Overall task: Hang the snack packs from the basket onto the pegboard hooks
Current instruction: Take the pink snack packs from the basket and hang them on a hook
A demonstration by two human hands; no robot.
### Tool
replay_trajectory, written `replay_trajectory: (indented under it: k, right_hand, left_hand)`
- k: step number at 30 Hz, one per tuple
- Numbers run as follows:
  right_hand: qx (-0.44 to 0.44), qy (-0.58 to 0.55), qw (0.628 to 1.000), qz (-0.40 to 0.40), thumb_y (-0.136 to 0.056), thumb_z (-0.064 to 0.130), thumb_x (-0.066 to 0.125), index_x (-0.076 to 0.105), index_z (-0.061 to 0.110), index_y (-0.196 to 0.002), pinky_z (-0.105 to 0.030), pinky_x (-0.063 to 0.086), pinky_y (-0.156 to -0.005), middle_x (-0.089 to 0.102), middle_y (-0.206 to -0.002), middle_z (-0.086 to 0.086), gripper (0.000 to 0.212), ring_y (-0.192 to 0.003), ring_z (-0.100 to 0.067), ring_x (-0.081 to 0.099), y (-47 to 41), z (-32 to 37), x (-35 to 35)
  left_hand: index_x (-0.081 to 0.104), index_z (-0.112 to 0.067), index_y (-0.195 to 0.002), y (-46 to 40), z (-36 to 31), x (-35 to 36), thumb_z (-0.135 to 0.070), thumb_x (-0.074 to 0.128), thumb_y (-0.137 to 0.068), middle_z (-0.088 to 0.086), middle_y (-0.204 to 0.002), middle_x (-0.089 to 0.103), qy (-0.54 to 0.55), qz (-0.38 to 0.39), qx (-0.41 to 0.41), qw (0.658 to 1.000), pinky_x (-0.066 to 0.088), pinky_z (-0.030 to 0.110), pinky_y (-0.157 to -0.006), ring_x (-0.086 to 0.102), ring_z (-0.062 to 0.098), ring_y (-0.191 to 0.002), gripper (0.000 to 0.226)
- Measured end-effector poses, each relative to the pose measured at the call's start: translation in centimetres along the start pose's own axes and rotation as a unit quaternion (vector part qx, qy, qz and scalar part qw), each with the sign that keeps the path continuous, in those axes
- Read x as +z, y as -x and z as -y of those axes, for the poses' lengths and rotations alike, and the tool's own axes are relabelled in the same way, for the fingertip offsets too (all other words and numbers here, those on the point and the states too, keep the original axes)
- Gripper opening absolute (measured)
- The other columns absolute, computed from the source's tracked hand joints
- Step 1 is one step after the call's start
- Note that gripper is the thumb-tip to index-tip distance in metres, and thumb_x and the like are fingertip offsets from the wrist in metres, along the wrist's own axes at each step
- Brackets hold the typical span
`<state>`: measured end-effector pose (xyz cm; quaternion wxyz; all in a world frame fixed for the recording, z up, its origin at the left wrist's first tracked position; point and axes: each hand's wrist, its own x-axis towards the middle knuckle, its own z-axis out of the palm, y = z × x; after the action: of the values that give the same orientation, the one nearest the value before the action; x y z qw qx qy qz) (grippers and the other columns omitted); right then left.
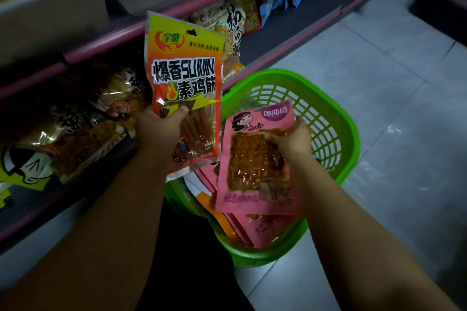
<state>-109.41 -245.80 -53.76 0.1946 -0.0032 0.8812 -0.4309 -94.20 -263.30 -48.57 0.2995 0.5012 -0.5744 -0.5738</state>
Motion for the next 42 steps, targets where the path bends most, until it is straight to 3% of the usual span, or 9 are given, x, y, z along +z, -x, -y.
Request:
replay_trajectory:
  k: [4, 10, 13, 20, 27, 30, 34, 38, 42]
  right_hand:
    - [0.039, -0.184, 0.982, 0.012, -0.082, 0.022, 0.073, 0.066, 0.017, -0.087, -0.028, 0.057, -0.072, 0.072, -0.079, -0.001, 0.01, -0.074, -0.015, 0.069, 1.4, 1.6, -0.7]
    - [-0.15, -0.173, 0.968, 0.105, -0.087, 0.028, 0.065, 0.067, 0.02, -0.06, -0.01, 0.037, -0.042, 0.059, -0.05, 0.013, 0.028, -0.041, 0.003, 0.046, 4.5, 8.5, -6.5]
    - [-0.207, -0.16, 0.95, 0.171, -0.077, 0.039, 0.066, 0.06, 0.022, -0.044, -0.006, 0.028, -0.035, 0.048, -0.036, 0.012, 0.038, -0.031, 0.003, 0.039, 6.5, 13.3, -8.3]
    - [-0.411, -0.13, 0.89, 0.145, -0.081, 0.03, 0.072, 0.056, 0.019, -0.052, -0.008, 0.031, -0.041, 0.051, -0.04, 0.02, 0.035, -0.041, 0.009, 0.04, 11.9, 25.3, -4.5]
    - [-0.575, -0.114, 0.755, 0.295, -0.085, 0.026, 0.068, 0.064, 0.031, -0.073, -0.006, 0.039, -0.053, 0.064, -0.061, 0.031, 0.014, -0.055, 0.013, 0.056, 21.0, 35.6, 0.3]
    - [-0.609, -0.129, 0.707, 0.337, -0.086, 0.02, 0.066, 0.066, 0.032, -0.081, -0.008, 0.044, -0.059, 0.068, -0.069, 0.03, 0.013, -0.064, 0.012, 0.06, 24.8, 38.8, 2.5]
    - [-0.615, -0.155, 0.678, 0.371, -0.088, 0.023, 0.064, 0.069, 0.026, -0.077, -0.011, 0.045, -0.056, 0.07, -0.069, 0.024, 0.013, -0.061, 0.009, 0.06, 28.6, 42.3, 4.9]
    - [-0.618, -0.139, 0.668, 0.39, -0.088, 0.029, 0.063, 0.071, 0.02, -0.082, -0.017, 0.051, -0.061, 0.074, -0.075, 0.014, 0.013, -0.066, -0.001, 0.067, 31.5, 44.8, 6.9]
    - [-0.624, -0.141, 0.667, 0.382, -0.088, 0.035, 0.06, 0.07, 0.02, -0.08, -0.016, 0.052, -0.063, 0.074, -0.077, 0.016, 0.02, -0.069, -0.002, 0.069, 33.0, 46.7, 7.8]
  left_hand:
    - [0.059, -0.028, -0.069, 1.0, -1.0, 0.0, -0.015, 0.071, -0.079, -0.015, -0.07, 0.062, 0.013, -0.003, 0.024, 1.0, 0.049, 0.02, -0.053, 0.062, 0.003, -0.065, 0.021]
    - [0.061, -0.028, -0.08, 2.4, -4.0, -3.1, -0.012, 0.071, -0.08, -0.019, -0.073, 0.058, 0.009, -0.049, 0.124, 0.991, 0.042, 0.001, -0.053, 0.055, -0.021, -0.056, 0.019]
    - [0.066, -0.026, -0.082, 2.3, -6.8, -6.2, -0.014, 0.072, -0.08, -0.018, -0.073, 0.065, -0.007, -0.028, 0.147, 0.989, 0.052, 0.018, -0.068, 0.061, -0.009, -0.065, 0.014]
    - [0.069, -0.019, -0.098, 3.4, -15.3, -14.6, -0.045, 0.069, -0.072, 0.007, -0.099, 0.074, 0.156, -0.02, 0.106, 0.982, 0.051, 0.052, -0.09, 0.069, 0.028, -0.096, 0.037]
    - [0.073, -0.035, -0.077, 5.7, -22.5, -25.1, -0.041, 0.069, -0.077, 0.0, -0.079, 0.075, 0.194, -0.047, 0.186, 0.962, 0.06, 0.036, -0.066, 0.073, 0.021, -0.075, 0.007]
    - [0.072, -0.03, -0.092, 6.4, -24.6, -29.4, -0.041, 0.074, -0.069, 0.005, -0.088, 0.076, 0.175, -0.06, 0.205, 0.961, 0.059, 0.038, -0.068, 0.073, 0.025, -0.08, 0.026]
    - [0.068, -0.023, -0.093, 6.2, -27.4, -34.9, -0.031, 0.074, -0.074, 0.011, -0.094, 0.074, 0.157, -0.123, 0.224, 0.954, 0.057, 0.041, -0.074, 0.072, 0.028, -0.082, 0.021]
    - [0.052, -0.029, -0.104, 5.9, -32.2, -39.1, -0.011, 0.071, -0.08, -0.01, -0.093, 0.072, 0.144, -0.244, 0.371, 0.884, 0.052, 0.011, -0.062, 0.069, 0.0, -0.083, 0.035]
    - [0.045, -0.038, -0.113, 5.5, -36.0, -42.1, -0.024, 0.078, -0.073, -0.015, -0.099, 0.057, 0.008, -0.301, 0.419, 0.856, 0.046, 0.005, -0.065, 0.057, -0.008, -0.086, 0.054]
